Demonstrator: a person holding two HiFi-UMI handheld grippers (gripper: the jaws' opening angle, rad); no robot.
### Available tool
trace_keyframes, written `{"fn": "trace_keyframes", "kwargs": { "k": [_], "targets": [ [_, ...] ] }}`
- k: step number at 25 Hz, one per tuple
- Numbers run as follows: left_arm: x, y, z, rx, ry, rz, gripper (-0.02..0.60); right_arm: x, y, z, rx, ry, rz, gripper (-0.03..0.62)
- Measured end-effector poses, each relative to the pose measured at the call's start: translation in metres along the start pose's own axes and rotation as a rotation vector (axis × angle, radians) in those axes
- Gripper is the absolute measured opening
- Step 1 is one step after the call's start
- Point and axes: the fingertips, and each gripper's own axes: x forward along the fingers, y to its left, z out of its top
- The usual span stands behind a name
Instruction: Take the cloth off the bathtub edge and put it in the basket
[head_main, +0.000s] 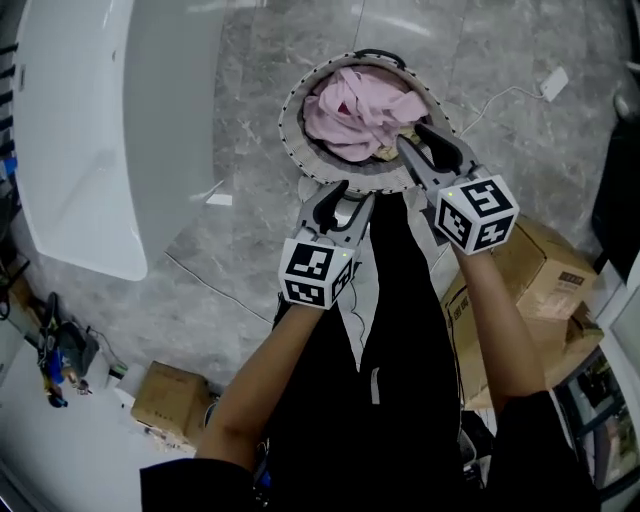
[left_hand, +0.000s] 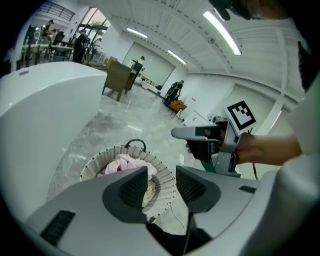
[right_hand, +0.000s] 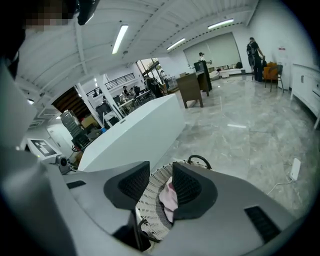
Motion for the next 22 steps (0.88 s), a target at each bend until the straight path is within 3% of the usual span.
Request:
{"fn": "trace_keyframes", "kwargs": {
  "k": [2,6,12,16,22],
  "targets": [
    [-0.012,-0.009,0.018,0.036,-0.036,-0.019,0.183,-0.021,0.007,0.007,0.021,-0.043,-0.031,0.152],
    [-0.055,-0.032,0.039,0.056,-0.011,-0.101,0.179,-0.082,0.047,0.011,0.114,-0.114,-0.083,0.152],
    [-0.161,-0.094,0.094,0.040,-0.068,-0.227,0.102,-0.192,0.135,0.038,0.134,-0.189,-0.157,0.152],
    [-0.232,-0.132,0.131,0.139,-0.125,-0.203,0.033,-0.252,0.192,0.079,0.122,-0.284,-0.184,0.153],
    [-0.297,-0.183,0.197,0.198,-0.264,-0.172,0.020,-0.325,0.235,0.144,0.081,-0.460,-0.235,0.153]
  ]
}}
